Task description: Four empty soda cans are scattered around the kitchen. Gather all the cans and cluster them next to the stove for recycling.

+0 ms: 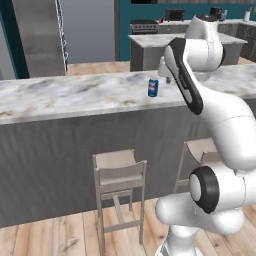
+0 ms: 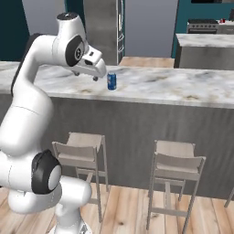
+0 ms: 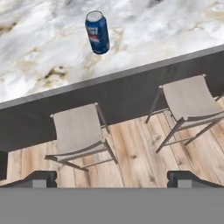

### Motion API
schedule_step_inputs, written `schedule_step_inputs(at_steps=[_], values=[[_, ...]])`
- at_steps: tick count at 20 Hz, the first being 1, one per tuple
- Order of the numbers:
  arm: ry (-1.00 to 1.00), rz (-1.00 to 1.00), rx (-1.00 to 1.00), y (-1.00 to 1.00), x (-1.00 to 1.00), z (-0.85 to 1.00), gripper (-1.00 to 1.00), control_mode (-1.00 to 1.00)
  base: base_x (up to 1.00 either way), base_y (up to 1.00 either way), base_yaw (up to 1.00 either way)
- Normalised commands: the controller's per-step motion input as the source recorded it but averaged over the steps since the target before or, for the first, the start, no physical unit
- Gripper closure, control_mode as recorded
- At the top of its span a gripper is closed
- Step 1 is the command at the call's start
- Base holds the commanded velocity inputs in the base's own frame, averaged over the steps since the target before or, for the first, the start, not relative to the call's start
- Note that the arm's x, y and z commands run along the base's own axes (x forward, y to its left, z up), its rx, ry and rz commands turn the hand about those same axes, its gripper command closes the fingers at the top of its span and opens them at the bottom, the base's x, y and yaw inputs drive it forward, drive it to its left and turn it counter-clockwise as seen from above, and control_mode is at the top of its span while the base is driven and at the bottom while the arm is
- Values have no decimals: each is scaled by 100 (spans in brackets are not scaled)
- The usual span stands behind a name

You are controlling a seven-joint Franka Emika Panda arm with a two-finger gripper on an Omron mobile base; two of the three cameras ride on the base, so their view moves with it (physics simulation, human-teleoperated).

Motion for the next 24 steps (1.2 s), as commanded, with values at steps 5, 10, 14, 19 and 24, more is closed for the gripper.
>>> schedule_step_inputs(at_steps=[5,10,14,19,24], values=[[-5,-5,-2,0,41,0,-100,-100,0,0,0],[0,-1,0,0,39,0,-100,-100,0,0,0],[1,0,0,0,40,-2,-100,-100,0,0,0],[2,0,0,-1,40,-10,-100,-100,0,0,0],[1,4,0,-6,28,-12,-100,-100,0,0,0]])
